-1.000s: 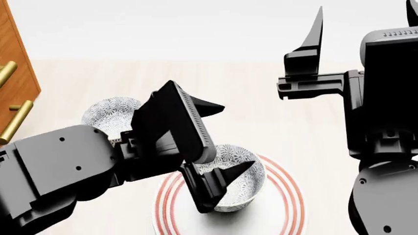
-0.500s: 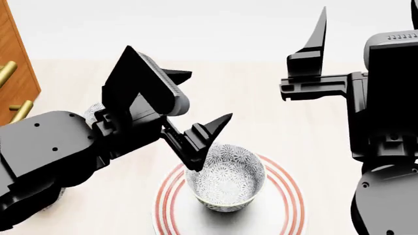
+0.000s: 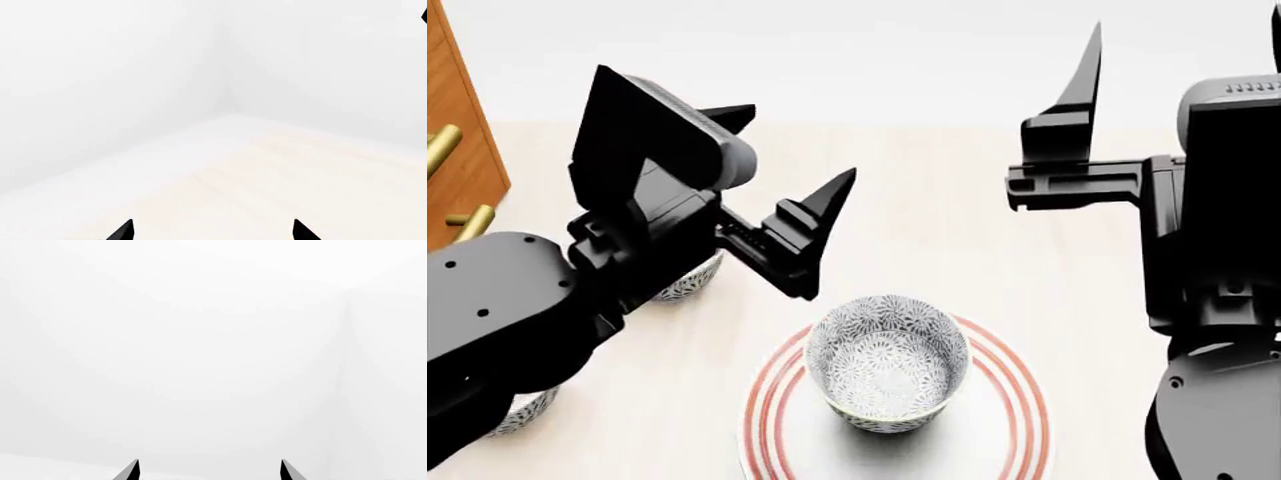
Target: Put the bowl at the front on the plate.
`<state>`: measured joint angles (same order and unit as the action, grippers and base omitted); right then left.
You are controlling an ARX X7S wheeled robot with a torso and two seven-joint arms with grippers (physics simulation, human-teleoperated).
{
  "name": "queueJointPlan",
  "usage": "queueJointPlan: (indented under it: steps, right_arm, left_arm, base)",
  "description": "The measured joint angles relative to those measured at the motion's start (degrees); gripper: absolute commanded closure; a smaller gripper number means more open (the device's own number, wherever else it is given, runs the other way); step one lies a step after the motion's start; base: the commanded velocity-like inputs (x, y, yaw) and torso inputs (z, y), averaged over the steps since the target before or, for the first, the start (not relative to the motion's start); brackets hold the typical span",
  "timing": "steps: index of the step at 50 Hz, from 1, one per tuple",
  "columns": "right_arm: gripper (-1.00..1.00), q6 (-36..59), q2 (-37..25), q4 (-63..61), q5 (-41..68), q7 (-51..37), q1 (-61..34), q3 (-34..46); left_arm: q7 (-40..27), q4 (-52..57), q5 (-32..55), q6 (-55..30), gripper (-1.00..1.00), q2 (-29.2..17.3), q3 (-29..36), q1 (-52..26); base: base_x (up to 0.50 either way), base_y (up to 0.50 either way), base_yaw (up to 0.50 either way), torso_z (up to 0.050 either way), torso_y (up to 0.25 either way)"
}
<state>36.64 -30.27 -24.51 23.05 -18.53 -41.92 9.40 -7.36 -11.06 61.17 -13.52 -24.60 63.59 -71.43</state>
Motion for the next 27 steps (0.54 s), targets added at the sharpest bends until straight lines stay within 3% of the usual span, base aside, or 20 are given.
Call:
queueJointPlan:
  steps: [27]
  right_arm:
    - [-1.00, -1.08, -0.32, -0.02, -0.12, -0.28, 2.01, -0.08]
  left_arm:
    - [-9.35, 12.31, -0.99, 2.46, -1.00, -5.42, -1.83, 4.23]
  base:
    - [0.00, 0.00, 0.00, 0.000, 0.000]
